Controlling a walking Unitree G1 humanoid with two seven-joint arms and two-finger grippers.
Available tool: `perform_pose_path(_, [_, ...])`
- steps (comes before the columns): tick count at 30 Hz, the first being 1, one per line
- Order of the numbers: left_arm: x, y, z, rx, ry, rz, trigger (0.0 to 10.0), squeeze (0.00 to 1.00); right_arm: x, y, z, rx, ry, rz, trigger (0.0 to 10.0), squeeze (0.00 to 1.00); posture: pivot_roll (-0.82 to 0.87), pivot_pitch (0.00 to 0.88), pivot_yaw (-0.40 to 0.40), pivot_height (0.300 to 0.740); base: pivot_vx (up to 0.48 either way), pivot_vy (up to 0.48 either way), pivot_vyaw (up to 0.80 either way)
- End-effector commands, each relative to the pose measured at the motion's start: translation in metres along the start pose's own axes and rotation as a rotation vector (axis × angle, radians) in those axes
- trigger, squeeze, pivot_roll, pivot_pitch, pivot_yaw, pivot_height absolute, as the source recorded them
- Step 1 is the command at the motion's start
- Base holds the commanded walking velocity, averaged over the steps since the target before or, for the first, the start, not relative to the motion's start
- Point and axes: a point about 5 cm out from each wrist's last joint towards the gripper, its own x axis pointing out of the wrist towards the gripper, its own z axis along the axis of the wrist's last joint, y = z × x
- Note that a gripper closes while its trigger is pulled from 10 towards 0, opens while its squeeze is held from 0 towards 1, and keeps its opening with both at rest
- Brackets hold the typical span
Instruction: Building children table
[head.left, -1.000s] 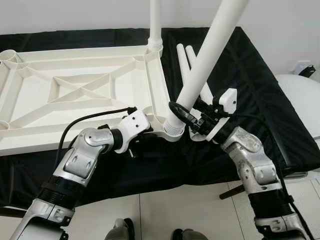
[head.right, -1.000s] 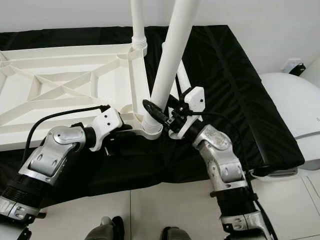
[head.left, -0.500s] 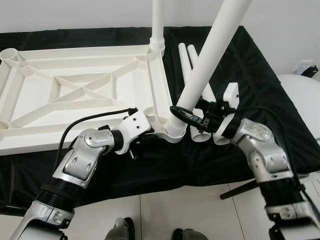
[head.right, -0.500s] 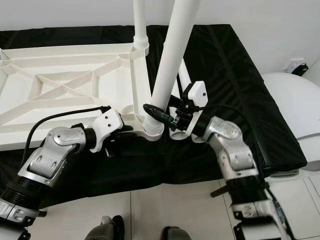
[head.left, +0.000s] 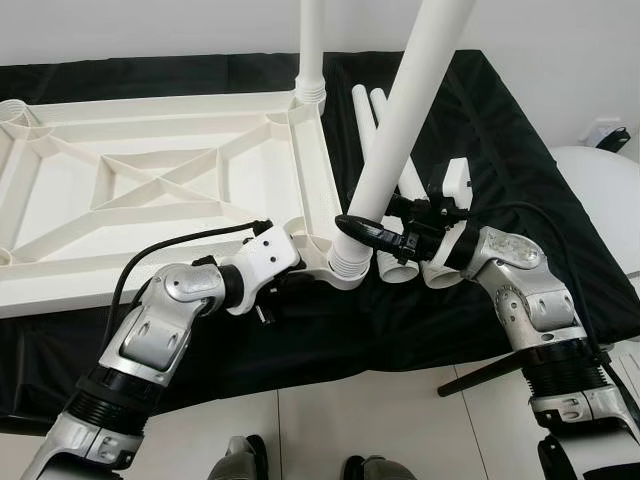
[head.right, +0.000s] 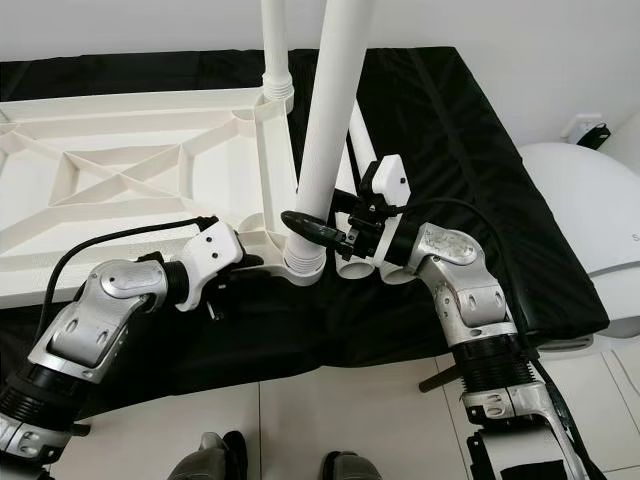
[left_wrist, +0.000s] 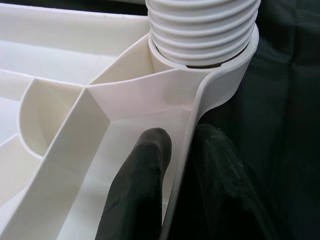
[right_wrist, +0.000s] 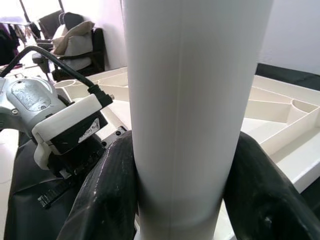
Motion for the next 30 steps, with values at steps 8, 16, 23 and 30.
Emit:
perform_pose_path(8, [0.006, -0.027, 0.007, -0.002, -0.04, -0.144, 10.0, 0.0, -0.014, -0.004, -0.024, 0.06, 0.15, -0.005, 10.0, 0.0, -0.02, 0.247, -0.005, 0.74, 0.0, 0.0, 0.0])
perform_pose_path(16, [0.006, -0.028, 0.008, 0.007, -0.037, -0.142, 10.0, 0.0, -0.01, -0.001, -0.028, 0.035, 0.188, 0.034, 10.0, 0.0, -0.02, 0.247, -0.007, 0.74, 0.0, 0.0, 0.0])
perform_pose_path(23, [0.004, -0.027, 0.008, 0.006, -0.032, -0.135, 10.0, 0.0, -0.008, 0.001, -0.032, -0.015, 0.2, 0.017, 10.0, 0.0, -0.01, 0.244, -0.005, 0.74, 0.0, 0.0, 0.0])
perform_pose_path(30, [0.003, -0.027, 0.009, 0.006, -0.03, -0.134, 10.0, 0.0, -0.01, 0.009, -0.038, 0.014, 0.192, 0.009, 10.0, 0.0, -0.01, 0.241, 0.002, 0.74, 0.0, 0.0, 0.0])
